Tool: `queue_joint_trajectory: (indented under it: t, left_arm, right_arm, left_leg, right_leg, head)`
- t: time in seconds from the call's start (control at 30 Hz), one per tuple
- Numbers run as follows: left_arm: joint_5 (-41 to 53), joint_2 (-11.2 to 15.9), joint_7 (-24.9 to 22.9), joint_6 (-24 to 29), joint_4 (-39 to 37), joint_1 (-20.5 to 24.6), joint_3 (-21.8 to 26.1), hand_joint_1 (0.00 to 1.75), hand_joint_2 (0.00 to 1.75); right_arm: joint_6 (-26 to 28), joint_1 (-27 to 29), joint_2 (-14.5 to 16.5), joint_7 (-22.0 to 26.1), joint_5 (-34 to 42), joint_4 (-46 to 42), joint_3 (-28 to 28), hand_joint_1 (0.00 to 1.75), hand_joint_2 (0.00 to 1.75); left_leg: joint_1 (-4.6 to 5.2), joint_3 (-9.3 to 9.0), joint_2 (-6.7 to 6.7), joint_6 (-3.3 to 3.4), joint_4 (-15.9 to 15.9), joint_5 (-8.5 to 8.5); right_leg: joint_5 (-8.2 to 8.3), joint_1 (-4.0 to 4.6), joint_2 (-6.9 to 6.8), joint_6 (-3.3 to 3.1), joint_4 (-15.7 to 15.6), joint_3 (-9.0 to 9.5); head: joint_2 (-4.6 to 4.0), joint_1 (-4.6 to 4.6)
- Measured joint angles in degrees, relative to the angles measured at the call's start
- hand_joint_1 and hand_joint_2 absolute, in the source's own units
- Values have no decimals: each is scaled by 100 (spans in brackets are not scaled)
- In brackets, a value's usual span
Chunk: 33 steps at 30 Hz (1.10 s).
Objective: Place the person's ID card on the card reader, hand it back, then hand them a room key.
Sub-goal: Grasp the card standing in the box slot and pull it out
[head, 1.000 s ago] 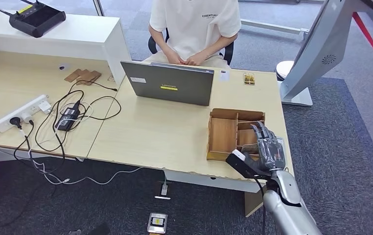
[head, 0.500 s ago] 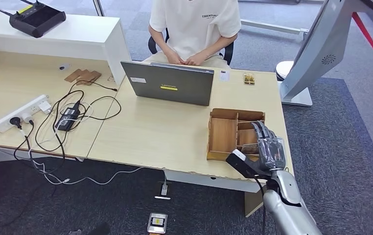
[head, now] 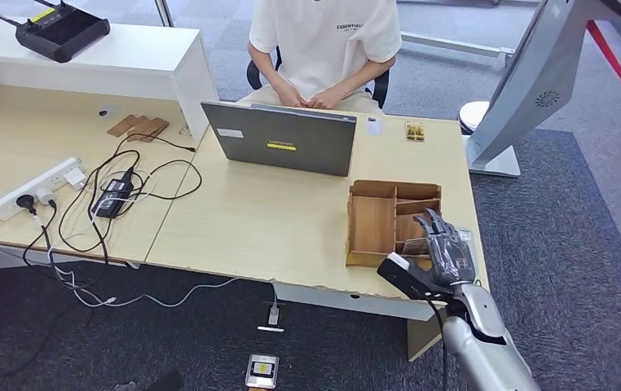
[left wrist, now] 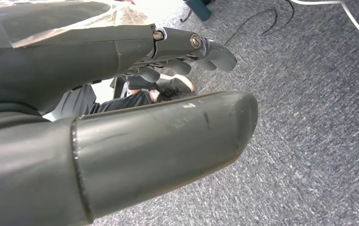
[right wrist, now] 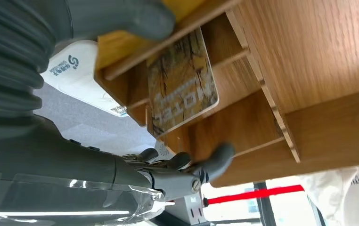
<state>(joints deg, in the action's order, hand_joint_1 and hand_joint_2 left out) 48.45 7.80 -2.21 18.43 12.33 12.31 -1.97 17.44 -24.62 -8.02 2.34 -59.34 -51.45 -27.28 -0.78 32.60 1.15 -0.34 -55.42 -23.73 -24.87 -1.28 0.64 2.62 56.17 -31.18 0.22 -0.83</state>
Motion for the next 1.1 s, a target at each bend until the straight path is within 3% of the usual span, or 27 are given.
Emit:
queue_joint_trajectory:
  t: [0.27,0.47,0.63,0.73,0.9,1.1]
  left_arm:
    - [-30,2,39,9,0,-9,0,0,0]
    - [-48,7,66,31,0,-20,0,0,0]
    - [-41,7,72,38,0,-22,0,0,0]
    - [-25,7,72,43,0,-21,0,0,0]
    - [2,7,72,46,0,-21,0,0,0]
    - [3,7,80,46,0,-21,0,0,0]
  right_arm:
    - [-558,-12,-251,-62,-2,-338,34,148,175]
    - [-663,44,-334,-139,-13,-570,67,134,175]
    - [-656,114,-332,-171,-66,-707,78,111,175]
    - [-640,133,-333,-180,-68,-752,89,124,175]
    - [-608,179,-337,-175,-65,-821,94,175,175]
    - [-310,194,-337,-80,14,-960,155,175,175]
  left_leg:
    - [0,0,1,0,0,0]
    - [0,0,1,0,0,0]
    - [0,0,1,0,0,0]
    - [0,0,1,0,0,0]
    - [0,0,1,0,0,0]
    - [0,0,1,0,0,0]
  right_leg:
    - [1,0,0,1,0,1]
    - [0,0,0,0,1,0]
    - [0,1,0,0,1,0]
    - [0,0,0,0,0,0]
    - [0,0,0,0,0,1]
    - [0,0,0,0,1,1]
  head:
    - [0,0]
    - [0,0]
    - [0,0]
    - [0,0]
    - [0,0]
    - [0,0]
